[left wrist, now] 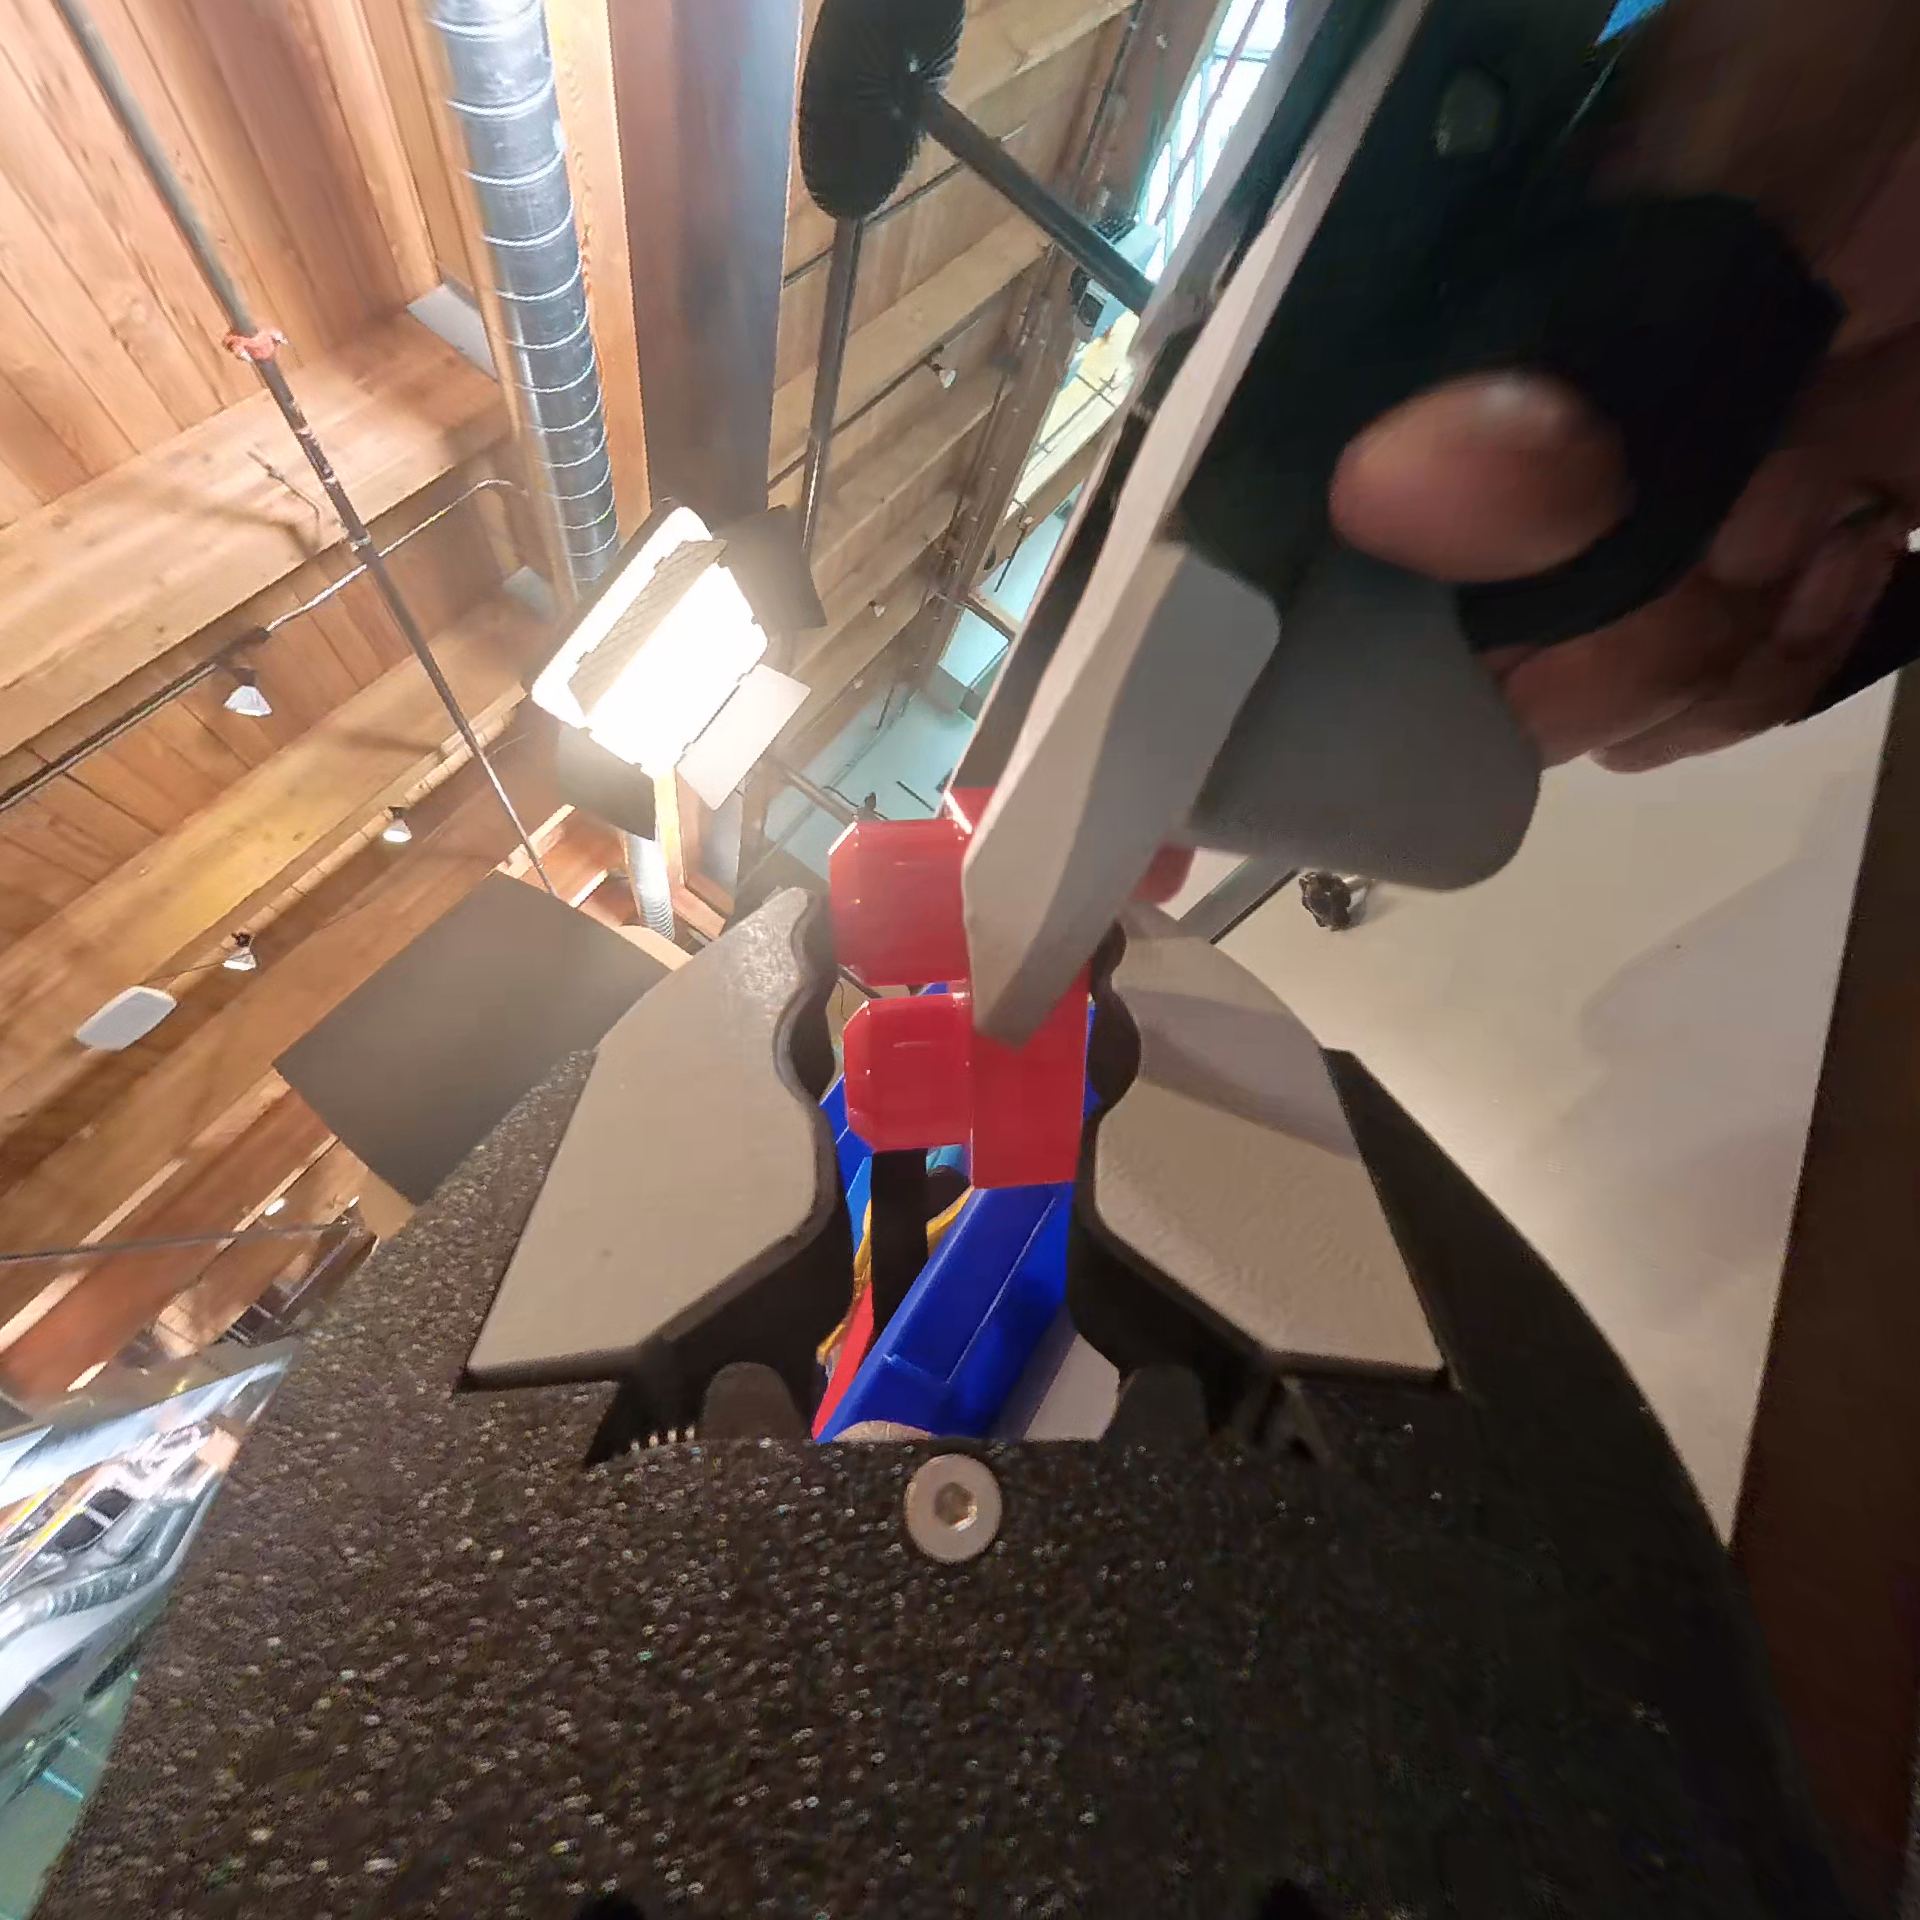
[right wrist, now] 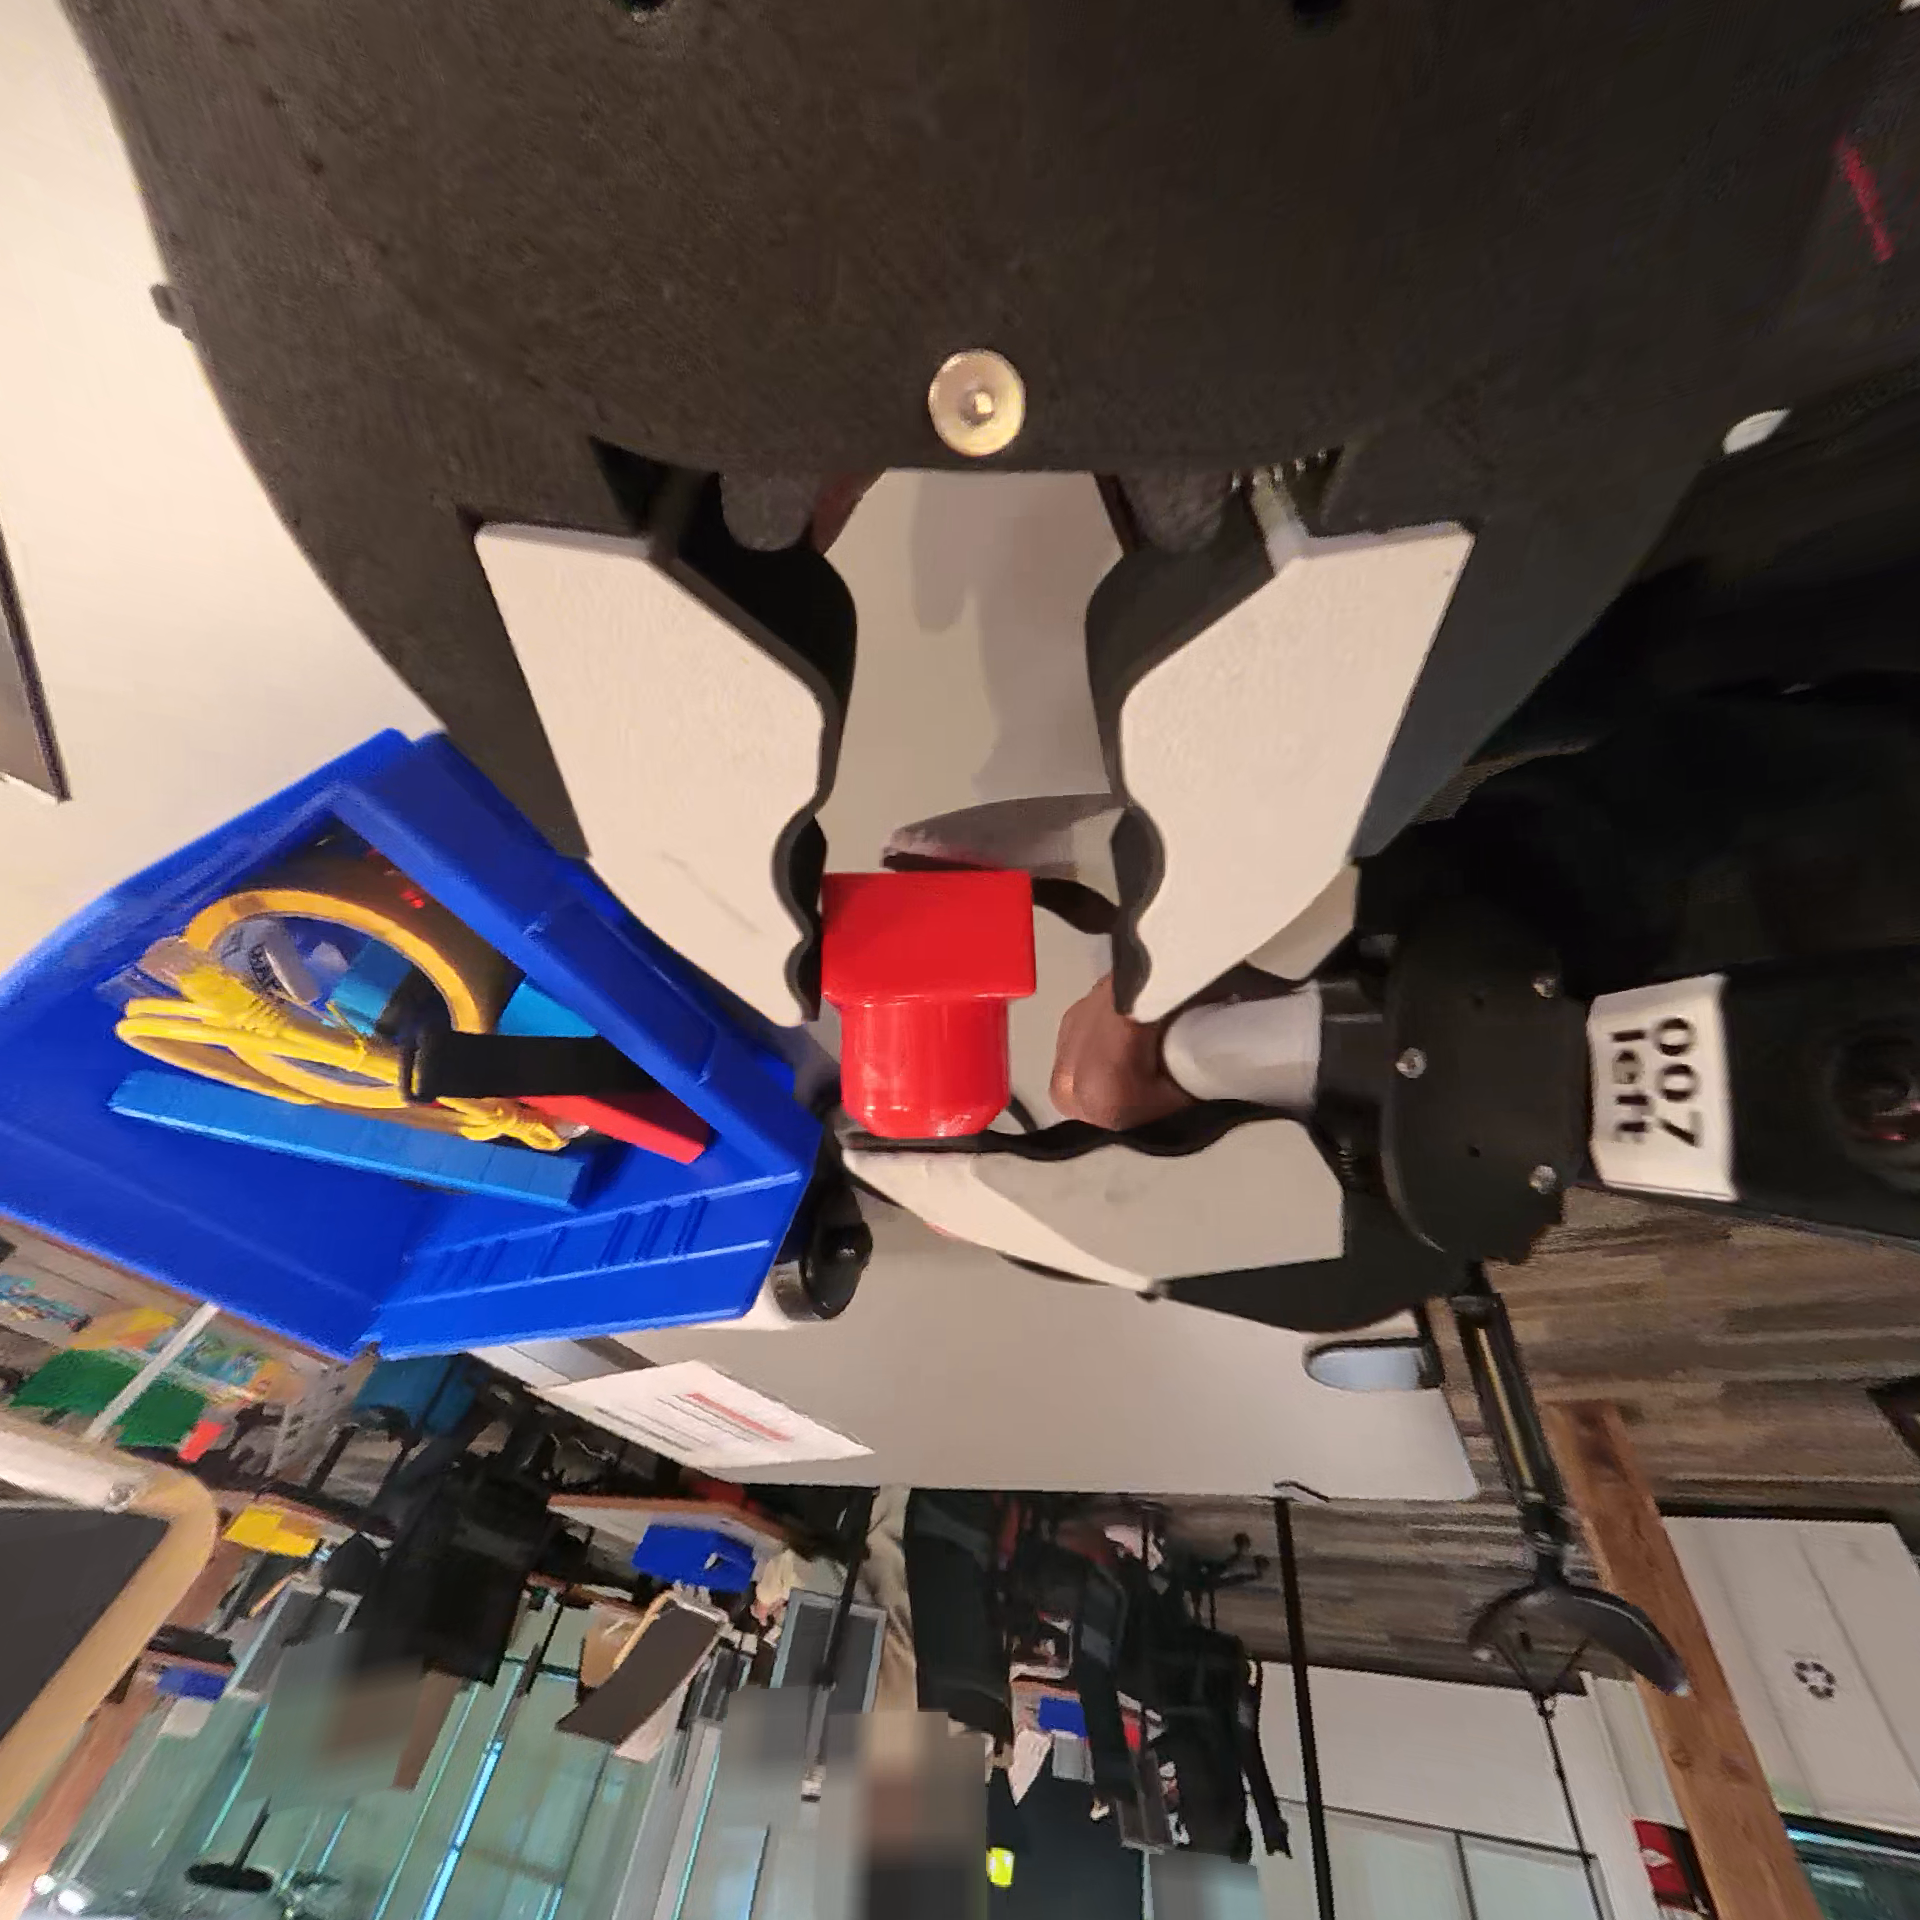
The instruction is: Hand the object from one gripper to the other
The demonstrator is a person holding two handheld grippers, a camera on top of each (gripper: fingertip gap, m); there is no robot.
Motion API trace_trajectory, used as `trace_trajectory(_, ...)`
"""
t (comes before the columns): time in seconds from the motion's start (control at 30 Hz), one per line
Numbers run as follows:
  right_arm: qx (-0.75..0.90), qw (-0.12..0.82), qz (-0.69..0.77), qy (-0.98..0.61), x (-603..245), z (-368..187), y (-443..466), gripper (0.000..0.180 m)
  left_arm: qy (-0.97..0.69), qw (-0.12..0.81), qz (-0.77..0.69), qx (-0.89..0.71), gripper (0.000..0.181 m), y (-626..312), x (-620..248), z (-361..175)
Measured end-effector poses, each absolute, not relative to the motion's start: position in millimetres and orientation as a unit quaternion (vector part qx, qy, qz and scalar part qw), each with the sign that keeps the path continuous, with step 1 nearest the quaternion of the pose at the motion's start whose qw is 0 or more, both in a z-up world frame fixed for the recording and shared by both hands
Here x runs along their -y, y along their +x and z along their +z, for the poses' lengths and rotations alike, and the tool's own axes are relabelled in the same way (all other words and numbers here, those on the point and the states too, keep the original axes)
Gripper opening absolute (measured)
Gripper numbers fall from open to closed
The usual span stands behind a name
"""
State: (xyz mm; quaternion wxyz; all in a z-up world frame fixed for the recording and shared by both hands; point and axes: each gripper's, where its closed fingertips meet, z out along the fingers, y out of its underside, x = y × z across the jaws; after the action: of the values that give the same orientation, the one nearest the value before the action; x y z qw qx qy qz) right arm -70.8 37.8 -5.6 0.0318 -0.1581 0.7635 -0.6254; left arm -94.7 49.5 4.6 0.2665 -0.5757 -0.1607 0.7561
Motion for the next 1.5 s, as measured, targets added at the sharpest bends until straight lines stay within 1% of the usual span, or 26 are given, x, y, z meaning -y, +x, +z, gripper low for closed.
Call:
trace_trajectory(0.03, -0.764, 0.025, -0.627, -0.151, -36, -8, -76, 0.041, -0.58, 0.271, 0.751, 0.159, 0.047, -95, -51, 3)
trace_trajectory(0.07, -0.757, 0.026, -0.635, -0.15, -35, -8, -80, 0.036, -0.584, 0.283, 0.743, 0.16, 0.047, -96, -52, 2)
trace_trajectory(0.13, -0.75, 0.051, -0.647, -0.131, -35, -5, -86, 0.036, -0.584, 0.307, 0.732, 0.169, 0.047, -95, -51, 3)
trace_trajectory(0.2, -0.727, 0.073, -0.672, -0.12, -38, 7, -93, 0.036, -0.565, 0.353, 0.724, 0.179, 0.051, -89, -49, 11)
trace_trajectory(0.27, -0.695, 0.125, -0.698, -0.119, -47, 21, -94, 0.036, -0.533, 0.43, 0.7, 0.201, 0.051, -79, -43, 24)
trace_trajectory(0.3, -0.675, 0.162, -0.71, -0.115, -51, 28, -94, 0.036, -0.512, 0.485, 0.674, 0.218, 0.052, -74, -39, 31)
trace_trajectory(0.4, -0.62, 0.263, -0.732, -0.103, -63, 46, -92, 0.036, -0.473, 0.652, 0.531, 0.262, 0.053, -65, -36, 43)
trace_trajectory(0.47, -0.601, 0.298, -0.735, -0.102, -66, 49, -89, 0.036, -0.466, 0.717, 0.439, 0.278, 0.053, -65, -42, 44)
trace_trajectory(0.53, -0.592, 0.31, -0.736, -0.107, -66, 49, -86, 0.036, -0.464, 0.753, 0.374, 0.278, 0.052, -64, -52, 44)
trace_trajectory(0.67, -0.588, 0.309, -0.738, -0.12, -65, 46, -78, 0.036, -0.456, 0.784, 0.298, 0.299, 0.05, -72, -62, 40)
trace_trajectory(0.73, -0.589, 0.305, -0.738, -0.124, -64, 44, -75, 0.036, -0.463, 0.786, 0.274, 0.305, 0.046, -75, -69, 35)
trace_trajectory(0.77, -0.593, 0.299, -0.737, -0.125, -63, 42, -75, 0.036, -0.47, 0.779, 0.275, 0.31, 0.04, -78, -70, 32)
trace_trajectory(0.87, -0.608, 0.273, -0.735, -0.126, -59, 36, -78, 0.036, -0.477, 0.758, 0.321, 0.31, 0.039, -79, -67, 32)
trace_trajectory(0.93, -0.626, 0.22, -0.737, -0.131, -57, 32, -85, 0.041, -0.496, 0.712, 0.39, 0.309, 0.039, -79, -61, 31)
trace_trajectory(1.0, -0.639, 0.171, -0.735, -0.146, -58, 30, -91, 0.043, -0.524, 0.646, 0.467, 0.301, 0.039, -78, -53, 29)
trace_trajectory(1.07, -0.645, 0.142, -0.733, -0.163, -62, 32, -94, 0.046, -0.565, 0.584, 0.503, 0.294, 0.038, -77, -51, 24)
trace_trajectory(1.23, -0.66, 0.101, -0.703, -0.247, -73, 26, -77, 0.048, -0.647, 0.497, 0.52, 0.253, 0.038, -72, -60, 11)
trace_trajectory(1.4, -0.686, 0.057, -0.658, -0.306, -74, 8, -64, 0.046, -0.697, 0.47, 0.501, 0.206, 0.039, -63, -76, -1)
trace_trajectory(1.5, -0.691, 0.052, -0.642, -0.328, -76, 1, -57, 0.034, -0.717, 0.46, 0.483, 0.2, 0.038, -60, -80, -8)
